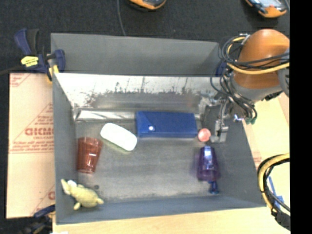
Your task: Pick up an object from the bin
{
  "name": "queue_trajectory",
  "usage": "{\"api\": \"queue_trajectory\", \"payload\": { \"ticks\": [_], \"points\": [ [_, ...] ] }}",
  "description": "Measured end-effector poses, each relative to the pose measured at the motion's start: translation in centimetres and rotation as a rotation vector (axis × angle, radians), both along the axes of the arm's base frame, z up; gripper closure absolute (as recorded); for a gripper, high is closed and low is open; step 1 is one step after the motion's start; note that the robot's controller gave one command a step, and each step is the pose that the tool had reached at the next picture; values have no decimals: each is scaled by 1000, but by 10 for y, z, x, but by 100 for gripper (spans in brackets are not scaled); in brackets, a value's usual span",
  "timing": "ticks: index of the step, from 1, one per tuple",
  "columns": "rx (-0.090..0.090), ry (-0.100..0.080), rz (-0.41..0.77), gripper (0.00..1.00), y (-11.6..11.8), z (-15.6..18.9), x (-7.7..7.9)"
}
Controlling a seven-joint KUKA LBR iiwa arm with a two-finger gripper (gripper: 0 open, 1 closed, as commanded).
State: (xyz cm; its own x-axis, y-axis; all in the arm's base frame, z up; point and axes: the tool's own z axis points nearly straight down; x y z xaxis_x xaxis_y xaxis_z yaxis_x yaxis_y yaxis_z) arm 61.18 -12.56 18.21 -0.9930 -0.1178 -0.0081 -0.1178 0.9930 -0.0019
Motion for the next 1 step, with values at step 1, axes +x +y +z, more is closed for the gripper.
{"api": "queue_trajectory", "payload": {
  "ticks": [1],
  "points": [
    [-2, 3, 121, 0, 9, 42, 16]
  ]
}}
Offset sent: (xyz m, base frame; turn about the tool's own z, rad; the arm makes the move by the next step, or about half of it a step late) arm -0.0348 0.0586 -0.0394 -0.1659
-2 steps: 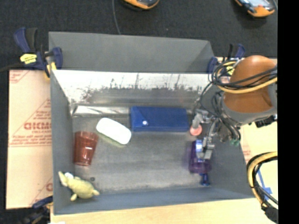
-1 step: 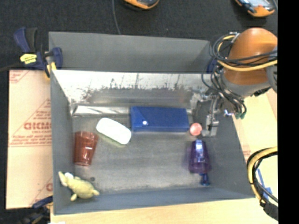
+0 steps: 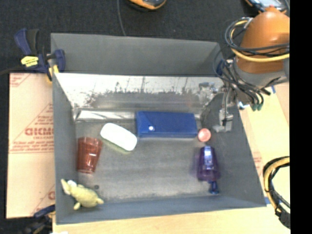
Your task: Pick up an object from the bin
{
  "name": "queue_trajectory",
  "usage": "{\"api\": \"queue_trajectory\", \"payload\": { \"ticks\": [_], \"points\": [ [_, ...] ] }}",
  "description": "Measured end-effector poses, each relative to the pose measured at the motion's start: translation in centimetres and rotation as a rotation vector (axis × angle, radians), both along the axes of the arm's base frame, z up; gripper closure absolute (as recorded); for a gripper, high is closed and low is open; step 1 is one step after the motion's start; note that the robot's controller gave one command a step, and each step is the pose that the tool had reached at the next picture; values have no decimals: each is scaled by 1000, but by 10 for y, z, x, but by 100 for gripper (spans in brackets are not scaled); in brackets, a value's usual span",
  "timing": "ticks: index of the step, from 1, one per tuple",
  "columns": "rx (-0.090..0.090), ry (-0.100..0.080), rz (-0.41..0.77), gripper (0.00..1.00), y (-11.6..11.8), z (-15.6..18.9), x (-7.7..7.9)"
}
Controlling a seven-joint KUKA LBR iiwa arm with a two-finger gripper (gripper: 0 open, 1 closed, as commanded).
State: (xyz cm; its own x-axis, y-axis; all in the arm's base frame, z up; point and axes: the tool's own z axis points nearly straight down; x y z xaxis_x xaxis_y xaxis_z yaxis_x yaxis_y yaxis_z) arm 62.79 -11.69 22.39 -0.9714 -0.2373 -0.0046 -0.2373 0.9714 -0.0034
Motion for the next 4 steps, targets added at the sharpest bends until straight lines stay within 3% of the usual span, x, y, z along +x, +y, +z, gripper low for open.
{"api": "queue_trajectory", "payload": {
  "ticks": [1, 2, 3, 4],
  "points": [
    [0, -10, 39, 0, 40, -66, -40],
    [-1, -5, 69, 0, 56, -108, -56],
    [-3, -27, 121, 0, 60, -18, 15],
    [1, -16, -5, 0, 14, 23, 10]
  ]
}}
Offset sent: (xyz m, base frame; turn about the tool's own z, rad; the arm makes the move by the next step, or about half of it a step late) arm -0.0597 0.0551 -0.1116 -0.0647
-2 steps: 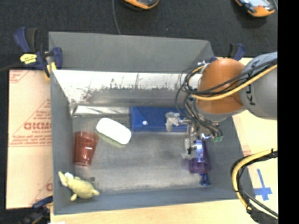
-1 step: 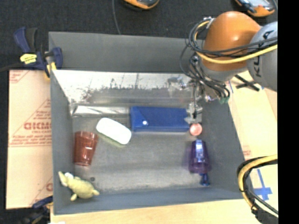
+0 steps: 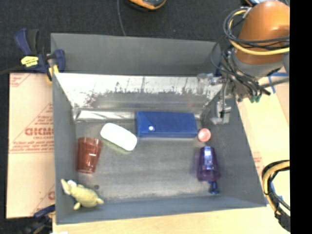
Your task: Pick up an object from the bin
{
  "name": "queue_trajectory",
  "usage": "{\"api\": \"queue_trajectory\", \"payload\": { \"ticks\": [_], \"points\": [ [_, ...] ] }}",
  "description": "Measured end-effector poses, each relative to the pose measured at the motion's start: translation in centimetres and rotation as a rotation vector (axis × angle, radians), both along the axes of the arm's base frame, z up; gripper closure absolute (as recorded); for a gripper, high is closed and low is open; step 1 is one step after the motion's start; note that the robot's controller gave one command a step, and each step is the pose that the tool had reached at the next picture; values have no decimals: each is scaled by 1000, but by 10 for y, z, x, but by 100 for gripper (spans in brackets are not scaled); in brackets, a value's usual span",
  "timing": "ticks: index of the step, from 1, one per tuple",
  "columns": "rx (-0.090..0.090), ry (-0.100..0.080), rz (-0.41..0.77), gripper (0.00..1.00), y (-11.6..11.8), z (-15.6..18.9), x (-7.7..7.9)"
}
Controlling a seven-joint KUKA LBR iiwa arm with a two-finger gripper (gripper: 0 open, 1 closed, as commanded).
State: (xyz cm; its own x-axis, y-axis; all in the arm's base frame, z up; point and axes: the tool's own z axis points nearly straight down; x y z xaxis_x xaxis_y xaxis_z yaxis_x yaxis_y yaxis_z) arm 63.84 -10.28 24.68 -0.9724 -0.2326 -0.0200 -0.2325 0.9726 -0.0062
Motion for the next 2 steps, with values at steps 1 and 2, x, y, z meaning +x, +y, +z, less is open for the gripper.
{"api": "queue_trajectory", "payload": {
  "ticks": [1, 2],
  "points": [
    [2, -5, -8, 0, 56, -54, -19],
    [-6, -18, 1, 0, 64, -83, -17]
  ]
}}
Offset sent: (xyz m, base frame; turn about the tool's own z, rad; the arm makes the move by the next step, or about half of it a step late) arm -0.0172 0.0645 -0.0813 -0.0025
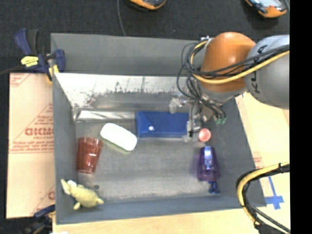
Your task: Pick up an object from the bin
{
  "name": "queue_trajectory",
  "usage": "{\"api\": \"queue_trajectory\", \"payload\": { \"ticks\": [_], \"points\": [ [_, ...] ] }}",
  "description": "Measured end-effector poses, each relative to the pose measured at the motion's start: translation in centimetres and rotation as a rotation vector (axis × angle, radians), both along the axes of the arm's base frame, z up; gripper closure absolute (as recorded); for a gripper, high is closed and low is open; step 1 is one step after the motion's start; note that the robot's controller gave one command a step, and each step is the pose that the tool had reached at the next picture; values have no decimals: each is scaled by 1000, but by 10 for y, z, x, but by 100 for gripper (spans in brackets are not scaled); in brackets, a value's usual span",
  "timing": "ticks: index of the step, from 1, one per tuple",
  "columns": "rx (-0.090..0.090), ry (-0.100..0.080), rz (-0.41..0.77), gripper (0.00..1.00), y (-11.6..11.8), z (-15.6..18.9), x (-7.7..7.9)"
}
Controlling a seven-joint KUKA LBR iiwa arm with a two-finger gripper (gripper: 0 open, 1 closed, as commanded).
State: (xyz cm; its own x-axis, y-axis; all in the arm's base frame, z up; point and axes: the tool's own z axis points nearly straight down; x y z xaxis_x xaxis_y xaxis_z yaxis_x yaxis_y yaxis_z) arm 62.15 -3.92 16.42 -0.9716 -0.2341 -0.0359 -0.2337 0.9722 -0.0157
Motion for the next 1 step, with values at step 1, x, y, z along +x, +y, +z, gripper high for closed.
{"api": "queue_trajectory", "payload": {
  "ticks": [1],
  "points": [
    [10, 12, 14, 0, 64, -47, -22]
  ]
}}
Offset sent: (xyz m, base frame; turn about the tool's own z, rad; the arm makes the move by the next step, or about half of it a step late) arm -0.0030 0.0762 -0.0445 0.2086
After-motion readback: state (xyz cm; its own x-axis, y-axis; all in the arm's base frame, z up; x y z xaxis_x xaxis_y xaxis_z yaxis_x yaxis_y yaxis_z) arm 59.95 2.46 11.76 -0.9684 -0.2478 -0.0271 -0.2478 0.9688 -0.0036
